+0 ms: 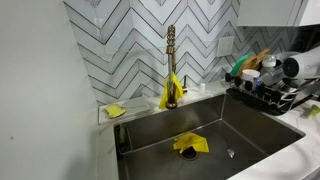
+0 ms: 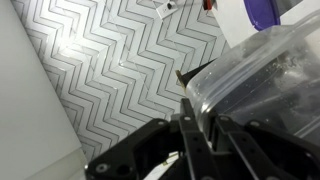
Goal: Pour the contents of the lunchbox onto the counter, pick up the green spoon and put it in the drying rack
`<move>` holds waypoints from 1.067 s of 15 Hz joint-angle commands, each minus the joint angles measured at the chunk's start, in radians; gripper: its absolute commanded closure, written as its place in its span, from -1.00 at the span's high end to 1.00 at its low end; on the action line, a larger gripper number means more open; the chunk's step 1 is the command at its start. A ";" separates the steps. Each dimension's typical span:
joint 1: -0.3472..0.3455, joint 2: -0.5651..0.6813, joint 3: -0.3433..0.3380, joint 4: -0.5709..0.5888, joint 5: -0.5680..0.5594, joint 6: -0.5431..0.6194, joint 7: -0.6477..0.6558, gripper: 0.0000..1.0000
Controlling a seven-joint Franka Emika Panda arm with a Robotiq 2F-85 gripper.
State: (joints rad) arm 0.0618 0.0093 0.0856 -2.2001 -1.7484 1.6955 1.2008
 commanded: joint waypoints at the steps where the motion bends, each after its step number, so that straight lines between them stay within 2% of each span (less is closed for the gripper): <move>1: 0.006 0.017 -0.003 -0.001 -0.001 -0.022 0.006 -0.93; 5: -0.006 0.006 -0.013 0.007 0.067 0.035 -0.010 -0.93; 9: -0.038 -0.049 -0.049 0.016 0.259 0.167 -0.086 -0.93; 16: -0.120 -0.119 -0.167 0.020 0.594 0.369 -0.327 -0.93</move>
State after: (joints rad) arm -0.0279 -0.0688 -0.0418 -2.1630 -1.2858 1.9765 0.9777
